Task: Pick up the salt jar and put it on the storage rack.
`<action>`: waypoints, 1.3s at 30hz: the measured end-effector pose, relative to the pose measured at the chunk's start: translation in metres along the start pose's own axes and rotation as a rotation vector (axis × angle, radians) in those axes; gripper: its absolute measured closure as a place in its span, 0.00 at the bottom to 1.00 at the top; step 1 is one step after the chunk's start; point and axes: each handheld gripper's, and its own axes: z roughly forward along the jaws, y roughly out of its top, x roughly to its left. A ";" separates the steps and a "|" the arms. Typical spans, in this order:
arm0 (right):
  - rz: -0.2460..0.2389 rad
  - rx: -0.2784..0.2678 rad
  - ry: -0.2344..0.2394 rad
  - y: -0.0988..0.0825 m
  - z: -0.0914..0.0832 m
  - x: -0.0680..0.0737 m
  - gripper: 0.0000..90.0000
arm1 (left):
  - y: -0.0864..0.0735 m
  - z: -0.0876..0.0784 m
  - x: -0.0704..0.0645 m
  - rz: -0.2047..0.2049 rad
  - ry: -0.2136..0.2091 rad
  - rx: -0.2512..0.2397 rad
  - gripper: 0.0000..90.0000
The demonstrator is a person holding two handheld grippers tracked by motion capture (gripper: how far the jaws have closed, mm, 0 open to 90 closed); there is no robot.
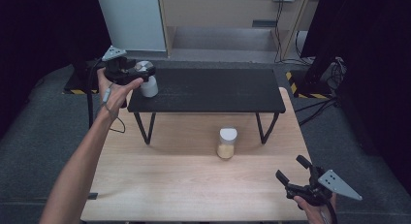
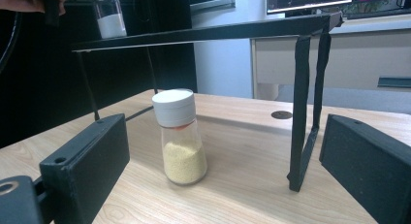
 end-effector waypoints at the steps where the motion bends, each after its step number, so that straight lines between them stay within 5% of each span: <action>1: -0.002 -0.001 0.000 0.000 0.000 0.000 0.04 | 0.000 -0.002 0.000 -0.017 0.004 -0.011 0.10; 8: -0.001 -0.006 0.002 0.000 -0.001 0.000 0.04 | 0.018 -0.022 -0.002 -0.008 0.002 -0.070 0.07; 13: -0.003 -0.007 0.006 0.001 -0.001 0.001 0.04 | 0.029 -0.038 -0.012 0.040 0.003 -0.091 0.06; 16: -0.006 -0.008 0.010 0.001 -0.001 0.001 0.04 | 0.032 -0.048 -0.014 0.033 -0.029 -0.115 0.06; 22: -0.003 -0.022 0.013 0.002 -0.002 0.001 0.04 | 0.037 -0.070 -0.022 0.083 -0.084 -0.122 0.06; 30: -0.010 -0.030 0.020 0.003 -0.004 0.002 0.04 | 0.020 -0.097 -0.022 0.093 -0.182 -0.146 0.07; 37: -0.010 -0.028 0.021 0.004 -0.002 0.002 0.04 | -0.014 -0.115 -0.027 0.100 -0.232 -0.172 0.07; 39: -0.010 -0.028 0.023 0.004 -0.002 0.003 0.04 | -0.025 -0.118 -0.023 0.075 -0.256 -0.173 0.07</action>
